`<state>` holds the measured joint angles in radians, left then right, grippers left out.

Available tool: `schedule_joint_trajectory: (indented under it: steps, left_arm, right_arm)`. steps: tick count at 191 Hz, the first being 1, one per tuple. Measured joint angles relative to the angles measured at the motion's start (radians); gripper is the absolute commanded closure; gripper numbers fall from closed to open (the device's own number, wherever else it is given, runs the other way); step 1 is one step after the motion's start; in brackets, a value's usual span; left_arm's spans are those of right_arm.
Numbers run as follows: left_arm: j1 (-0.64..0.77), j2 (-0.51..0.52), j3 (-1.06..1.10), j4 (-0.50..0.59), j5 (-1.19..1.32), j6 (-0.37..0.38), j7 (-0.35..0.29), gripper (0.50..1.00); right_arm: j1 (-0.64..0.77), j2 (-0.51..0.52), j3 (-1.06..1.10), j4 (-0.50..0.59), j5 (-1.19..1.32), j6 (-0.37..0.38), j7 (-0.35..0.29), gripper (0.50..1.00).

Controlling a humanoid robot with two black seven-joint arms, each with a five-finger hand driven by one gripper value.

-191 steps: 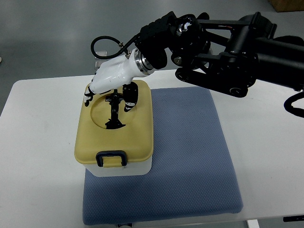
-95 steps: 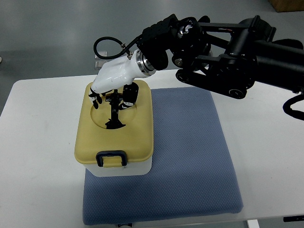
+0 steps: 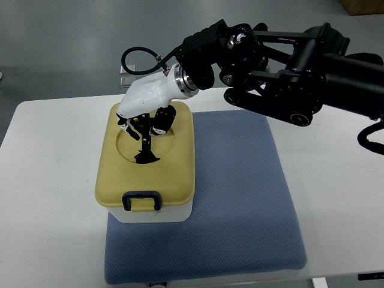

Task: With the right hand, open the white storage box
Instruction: 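Close the right hand's fingers around the black lid handle, then lift the yellow lid off the white box with the right hand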

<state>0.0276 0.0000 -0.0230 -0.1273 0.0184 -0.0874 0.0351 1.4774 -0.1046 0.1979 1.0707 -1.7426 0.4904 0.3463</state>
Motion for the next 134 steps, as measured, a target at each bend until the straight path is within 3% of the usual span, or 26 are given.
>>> schedule_joint_trajectory:
  steps: [52,94,134]
  left_arm:
    - [0.0,0.0,0.0,0.0,0.0,0.0,0.0,0.5]
    - [0.0,0.0,0.0,0.0,0.0,0.0,0.0,0.5]
    - [0.0,0.0,0.0,0.0,0.0,0.0,0.0,0.5]
  right_arm:
    - [0.006,-0.01,0.047,0.0,0.013,0.014,0.002,1.0]
    - [0.03,-0.017,0.144,-0.003,0.045,0.091,0.001,1.0]
    - [0.062,-0.119,0.19,-0.008,0.09,0.12,-0.001,1.0]
